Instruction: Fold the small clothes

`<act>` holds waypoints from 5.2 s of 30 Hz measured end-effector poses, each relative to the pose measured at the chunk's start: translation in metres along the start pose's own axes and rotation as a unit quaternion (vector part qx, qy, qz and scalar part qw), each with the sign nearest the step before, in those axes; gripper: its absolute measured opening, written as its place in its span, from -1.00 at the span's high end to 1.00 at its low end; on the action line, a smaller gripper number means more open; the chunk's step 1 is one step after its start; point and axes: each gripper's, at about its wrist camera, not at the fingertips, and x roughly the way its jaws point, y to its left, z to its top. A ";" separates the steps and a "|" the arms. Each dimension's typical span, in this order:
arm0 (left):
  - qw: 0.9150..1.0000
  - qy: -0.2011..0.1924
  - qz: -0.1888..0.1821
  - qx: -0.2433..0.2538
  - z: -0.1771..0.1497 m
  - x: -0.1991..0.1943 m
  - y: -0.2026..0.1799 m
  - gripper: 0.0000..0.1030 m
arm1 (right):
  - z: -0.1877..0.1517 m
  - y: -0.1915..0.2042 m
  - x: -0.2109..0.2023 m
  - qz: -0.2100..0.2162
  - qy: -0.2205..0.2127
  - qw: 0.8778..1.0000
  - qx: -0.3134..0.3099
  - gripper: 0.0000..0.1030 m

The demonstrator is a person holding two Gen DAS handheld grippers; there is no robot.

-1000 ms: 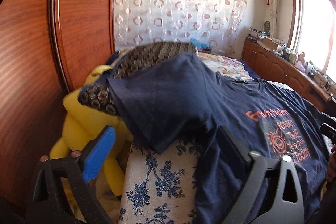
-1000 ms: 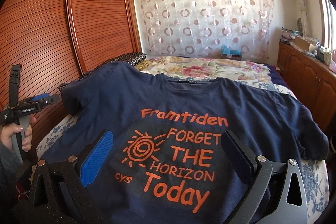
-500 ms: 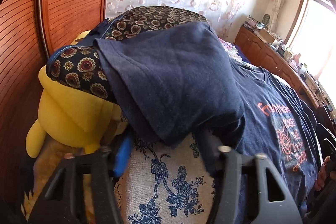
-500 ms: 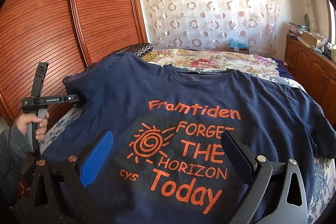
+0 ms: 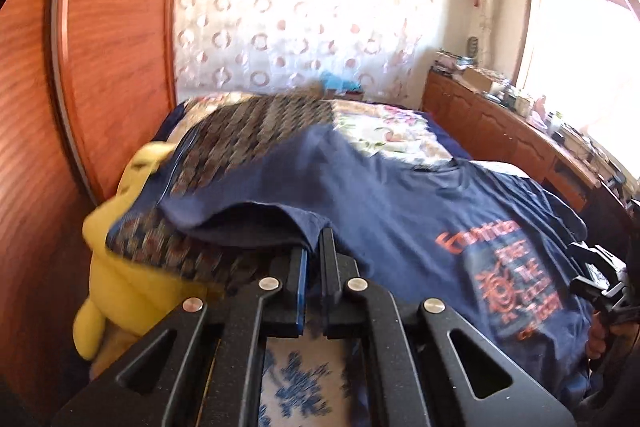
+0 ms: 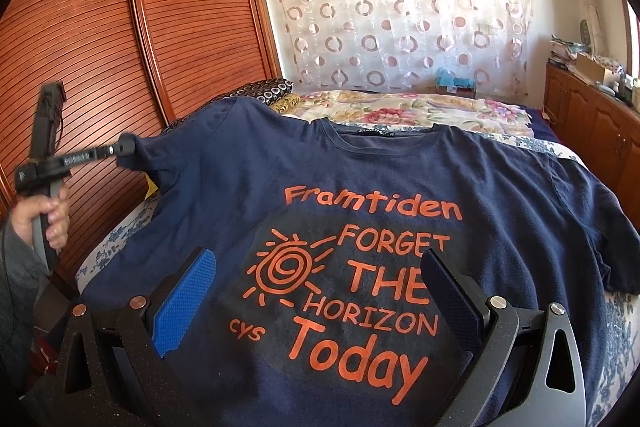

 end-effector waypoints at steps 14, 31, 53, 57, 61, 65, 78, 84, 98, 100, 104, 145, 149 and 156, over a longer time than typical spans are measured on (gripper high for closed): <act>0.993 0.034 -0.039 0.108 0.038 0.043 -0.093 0.68 | -0.006 -0.012 -0.011 -0.008 -0.008 1.000 0.021 -0.98; 0.999 0.019 0.001 0.051 -0.014 -0.007 -0.045 -0.53 | 0.044 0.018 0.019 0.050 0.015 0.997 -0.054 -0.62; 1.000 -0.017 0.017 -0.008 -0.043 -0.035 -0.004 -0.53 | 0.123 0.106 0.231 0.205 0.113 0.966 -0.112 -0.32; 1.000 -0.013 0.017 -0.010 -0.046 -0.031 -0.004 -0.53 | 0.125 0.109 0.256 0.223 0.140 0.958 -0.114 0.10; 1.000 -0.008 0.014 -0.011 -0.048 -0.027 -0.005 -0.53 | 0.126 0.116 0.264 0.227 0.141 0.955 -0.127 0.84; 1.000 -0.002 0.014 -0.011 -0.051 -0.021 -0.008 -0.53 | 0.136 0.115 0.245 0.236 0.108 0.957 -0.129 1.00; 1.000 0.004 0.001 -0.008 -0.053 -0.015 -0.023 -0.53 | 0.113 0.091 0.256 0.182 0.136 0.965 -0.133 0.26; 1.000 0.016 -0.004 0.001 -0.059 -0.011 -0.027 -0.53 | 0.096 0.095 0.300 0.190 0.182 0.956 -0.129 0.14; 0.999 0.033 -0.002 0.006 -0.062 0.001 -0.036 -0.53 | 0.097 0.044 0.235 0.145 0.106 0.983 -0.045 0.97; 0.999 0.035 -0.002 0.008 -0.061 0.004 -0.038 -0.53 | 0.081 0.036 0.231 0.123 0.127 0.983 -0.050 0.97; 0.998 0.051 0.012 0.017 -0.061 0.016 -0.045 -0.53 | 0.066 0.027 0.236 0.081 0.148 0.984 -0.056 0.75; 0.988 0.148 0.022 0.035 -0.073 0.065 -0.043 -0.62 | 0.139 -0.002 0.216 0.041 0.121 0.992 0.002 0.78; 0.988 0.148 0.022 0.036 -0.073 0.065 -0.043 -0.62 | 0.132 -0.017 0.220 0.012 0.115 0.993 0.003 0.52; 0.988 0.150 0.023 0.035 -0.073 0.065 -0.043 -0.62 | 0.099 -0.048 0.174 0.017 0.084 0.996 0.006 0.36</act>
